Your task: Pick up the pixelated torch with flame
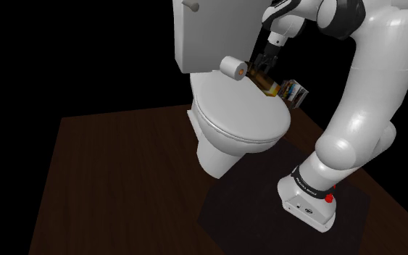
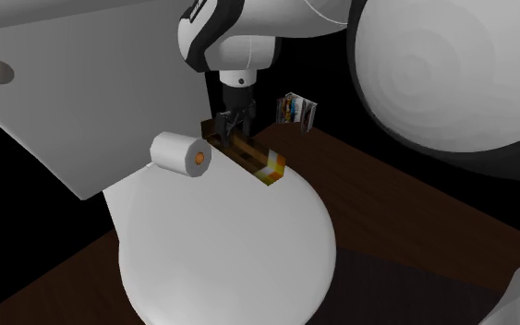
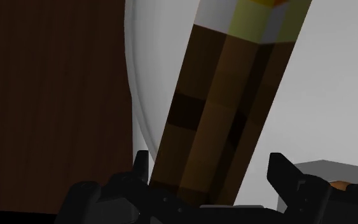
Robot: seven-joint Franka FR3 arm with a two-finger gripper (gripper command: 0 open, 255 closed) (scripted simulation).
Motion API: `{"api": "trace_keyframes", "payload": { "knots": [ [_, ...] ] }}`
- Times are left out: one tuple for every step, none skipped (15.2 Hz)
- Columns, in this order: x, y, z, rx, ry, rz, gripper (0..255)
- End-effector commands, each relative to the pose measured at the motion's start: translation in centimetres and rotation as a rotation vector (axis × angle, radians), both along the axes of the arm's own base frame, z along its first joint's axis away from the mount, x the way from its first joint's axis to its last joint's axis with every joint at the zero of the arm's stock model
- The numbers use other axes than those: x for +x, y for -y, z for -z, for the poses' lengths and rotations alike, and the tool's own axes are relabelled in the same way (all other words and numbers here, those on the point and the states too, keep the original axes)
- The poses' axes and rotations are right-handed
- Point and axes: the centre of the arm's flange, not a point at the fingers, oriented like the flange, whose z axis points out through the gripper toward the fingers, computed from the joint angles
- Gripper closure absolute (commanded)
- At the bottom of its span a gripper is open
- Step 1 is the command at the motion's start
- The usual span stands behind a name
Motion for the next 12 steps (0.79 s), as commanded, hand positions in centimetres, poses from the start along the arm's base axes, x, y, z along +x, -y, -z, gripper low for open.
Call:
{"api": "trace_keyframes", "payload": {
  "knots": [
    [0.1,0.1,1.1,0.000,0.000,0.000,0],
    [0.1,0.1,1.6,0.000,0.000,0.000,0],
    [0.1,0.1,2.2,0.000,0.000,0.000,0],
    [0.1,0.1,2.5,0.000,0.000,0.000,0],
    [0.1,0.1,2.5,0.000,0.000,0.000,0],
    [0.1,0.0,2.5,0.000,0.000,0.000,255],
    [0.1,0.0,2.5,0.000,0.000,0.000,255],
    [0.1,0.0,2.5,0.000,0.000,0.000,255],
    [0.1,0.0,2.5,0.000,0.000,0.000,255],
    [0.2,0.0,2.5,0.000,0.000,0.000,255],
    [0.2,0.0,2.5,0.000,0.000,0.000,255],
    [0.2,0.0,2.5,0.000,0.000,0.000,255]
  ]
}}
